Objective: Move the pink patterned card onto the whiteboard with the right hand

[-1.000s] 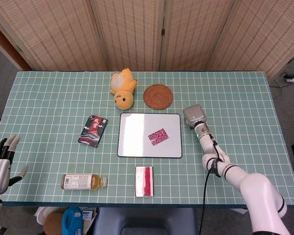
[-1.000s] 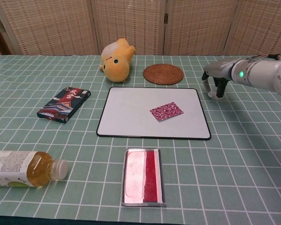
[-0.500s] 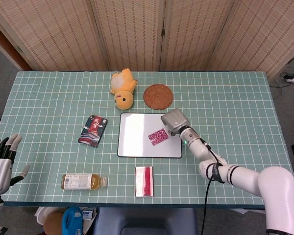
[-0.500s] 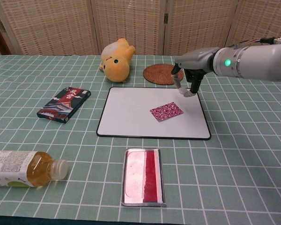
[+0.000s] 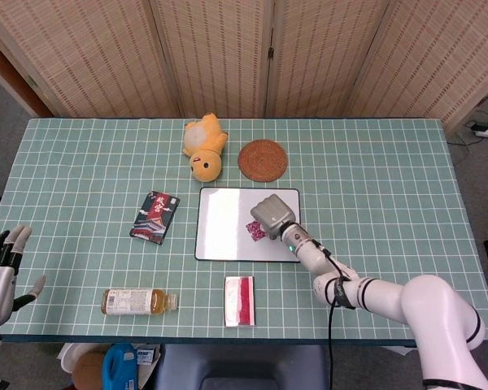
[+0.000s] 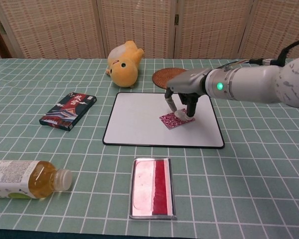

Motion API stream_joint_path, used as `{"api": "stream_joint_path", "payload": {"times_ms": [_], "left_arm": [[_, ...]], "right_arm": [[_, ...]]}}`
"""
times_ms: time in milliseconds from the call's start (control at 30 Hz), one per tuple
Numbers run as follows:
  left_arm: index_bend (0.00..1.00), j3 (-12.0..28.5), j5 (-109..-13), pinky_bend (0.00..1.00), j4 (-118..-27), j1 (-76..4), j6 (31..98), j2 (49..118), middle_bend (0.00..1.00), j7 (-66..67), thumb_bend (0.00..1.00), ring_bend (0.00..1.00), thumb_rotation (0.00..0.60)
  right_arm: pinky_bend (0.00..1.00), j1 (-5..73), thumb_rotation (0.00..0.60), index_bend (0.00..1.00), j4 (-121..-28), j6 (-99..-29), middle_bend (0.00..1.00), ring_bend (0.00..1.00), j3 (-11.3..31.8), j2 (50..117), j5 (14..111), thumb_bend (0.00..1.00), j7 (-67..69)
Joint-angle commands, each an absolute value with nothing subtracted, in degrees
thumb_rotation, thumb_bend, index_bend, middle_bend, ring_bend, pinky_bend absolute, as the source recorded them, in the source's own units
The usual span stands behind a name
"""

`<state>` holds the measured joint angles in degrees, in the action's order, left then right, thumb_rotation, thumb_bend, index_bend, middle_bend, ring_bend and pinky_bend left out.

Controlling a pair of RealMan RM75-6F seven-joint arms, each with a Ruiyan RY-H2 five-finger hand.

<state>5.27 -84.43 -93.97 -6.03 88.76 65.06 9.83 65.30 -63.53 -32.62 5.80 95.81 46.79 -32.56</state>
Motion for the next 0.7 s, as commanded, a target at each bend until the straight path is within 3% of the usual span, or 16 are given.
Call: {"api": "stream_joint_path", "payload": {"times_ms": [33,333,533,700], "left_arm": [[0.05,5.2,-84.5,0.06,-93.9,-6.0,88.7,65.1,0.07,9.8,0.28,0.07,0.600],[0.05,5.4,-84.6,0.05,-93.9,-6.3,88.5,65.1,0.07,9.7,0.28,0.07,0.600],[0.05,5.6,-84.5,0.06,-93.8,-6.4,88.4,65.0,0.07,9.4,0.28,0.07,0.600],[0.05,5.9,-84.2,0.05,-93.8,-6.7,88.1,65.0,0.07,9.3,0.28,0.07,0.600]], "right_arm": [[1.00,65.5,0.600,0.43,-63.6,-32.8,0.98,1.00,5.5,95.8,46.5,0.30,-32.6],[1.00,64.7,0.600,0.28,-65.2,-34.5,0.98,1.00,5.0,94.3,46.7,0.30,-31.2],[1.00,61.8,0.600,0.27,-69.6,-40.3,0.95,0.99,5.2,89.8,48.4,0.30,-29.9],[1.00,57.5,0.600,0.29,-76.3,-47.6,0.85,0.88,4.3,83.8,49.5,0.30,-30.4]]}}
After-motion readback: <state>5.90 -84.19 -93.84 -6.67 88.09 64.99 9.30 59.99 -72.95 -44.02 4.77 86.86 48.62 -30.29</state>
